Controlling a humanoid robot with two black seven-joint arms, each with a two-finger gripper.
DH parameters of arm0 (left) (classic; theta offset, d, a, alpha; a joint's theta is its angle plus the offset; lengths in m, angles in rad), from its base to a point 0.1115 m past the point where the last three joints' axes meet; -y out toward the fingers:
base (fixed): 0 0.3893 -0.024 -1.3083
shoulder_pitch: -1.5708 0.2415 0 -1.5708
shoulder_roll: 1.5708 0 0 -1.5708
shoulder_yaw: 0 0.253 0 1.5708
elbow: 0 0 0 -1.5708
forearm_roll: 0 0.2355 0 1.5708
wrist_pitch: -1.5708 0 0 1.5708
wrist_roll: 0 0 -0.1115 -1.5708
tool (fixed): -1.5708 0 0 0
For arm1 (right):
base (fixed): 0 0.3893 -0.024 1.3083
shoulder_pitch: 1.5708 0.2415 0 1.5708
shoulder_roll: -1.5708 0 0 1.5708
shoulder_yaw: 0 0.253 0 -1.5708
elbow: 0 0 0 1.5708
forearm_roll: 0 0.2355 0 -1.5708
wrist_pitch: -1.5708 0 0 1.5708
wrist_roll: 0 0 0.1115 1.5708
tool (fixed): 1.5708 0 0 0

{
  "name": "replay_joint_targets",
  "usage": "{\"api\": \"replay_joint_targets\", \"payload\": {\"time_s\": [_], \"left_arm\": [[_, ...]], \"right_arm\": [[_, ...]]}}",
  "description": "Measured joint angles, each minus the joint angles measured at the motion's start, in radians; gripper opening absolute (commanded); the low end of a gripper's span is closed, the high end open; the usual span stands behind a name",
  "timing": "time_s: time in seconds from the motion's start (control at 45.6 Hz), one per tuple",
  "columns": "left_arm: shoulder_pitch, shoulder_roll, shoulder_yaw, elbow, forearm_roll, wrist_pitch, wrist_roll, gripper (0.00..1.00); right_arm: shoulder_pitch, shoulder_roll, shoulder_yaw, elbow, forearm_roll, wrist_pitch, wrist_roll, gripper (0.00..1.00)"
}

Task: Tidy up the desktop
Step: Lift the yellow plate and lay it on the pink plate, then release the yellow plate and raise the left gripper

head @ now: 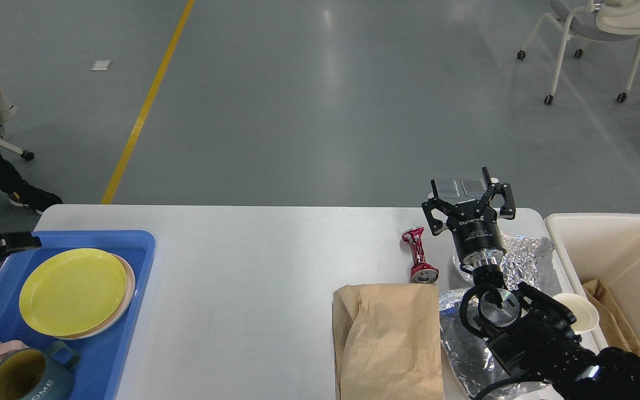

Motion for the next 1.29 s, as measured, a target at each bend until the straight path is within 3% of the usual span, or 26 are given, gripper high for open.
{"api": "replay_joint_targets", "payload": {"time_s": [0.132, 0.197, 0.285, 0.505, 0.746, 0.834, 1.009, 1.184, 1.294], "left_arm": [[-0.048, 0.047, -0.104, 0.021, -0.100, -0.067, -0.126, 0.90], [-0.051, 0.052, -0.177, 0.035, -0.180, -0.123, -0.151, 0.91], [-0.040, 0.047, -0.329, 0.050, -0.345, -0.214, -0.147, 0.92], [-0.001, -0.053, -0.644, 0.052, -0.570, -0.275, -0.025, 0.95], [0.061, -0.226, -0.984, 0.079, -0.618, -0.263, 0.196, 0.96], [0.090, -0.246, -1.080, 0.083, -0.620, -0.318, 0.246, 0.96], [0.147, -0.269, -1.209, 0.086, -0.621, -0.461, 0.274, 0.97], [0.153, -0.307, -1.235, 0.092, -0.621, -0.472, 0.265, 0.98], [0.144, -0.346, -1.248, 0.094, -0.622, -0.429, 0.267, 0.98]], "right_arm": [[0.000, 0.000, 0.000, -0.001, 0.000, 0.000, 0.000, 1.00], [0.000, 0.000, 0.000, -0.001, 0.000, 0.000, 0.000, 1.00], [0.000, 0.000, 0.000, -0.001, 0.000, 0.000, 0.000, 1.00], [0.000, 0.000, 0.000, -0.001, 0.000, 0.000, 0.000, 1.00], [0.000, 0.000, 0.000, -0.001, 0.000, 0.000, 0.000, 1.00], [0.000, 0.000, 0.000, -0.001, 0.000, 0.000, 0.000, 1.00], [0.000, 0.000, 0.000, -0.001, 0.000, 0.000, 0.000, 1.00], [0.000, 0.000, 0.000, -0.001, 0.000, 0.000, 0.000, 1.00], [0.000, 0.000, 0.000, -0.001, 0.000, 0.000, 0.000, 1.00]]}}
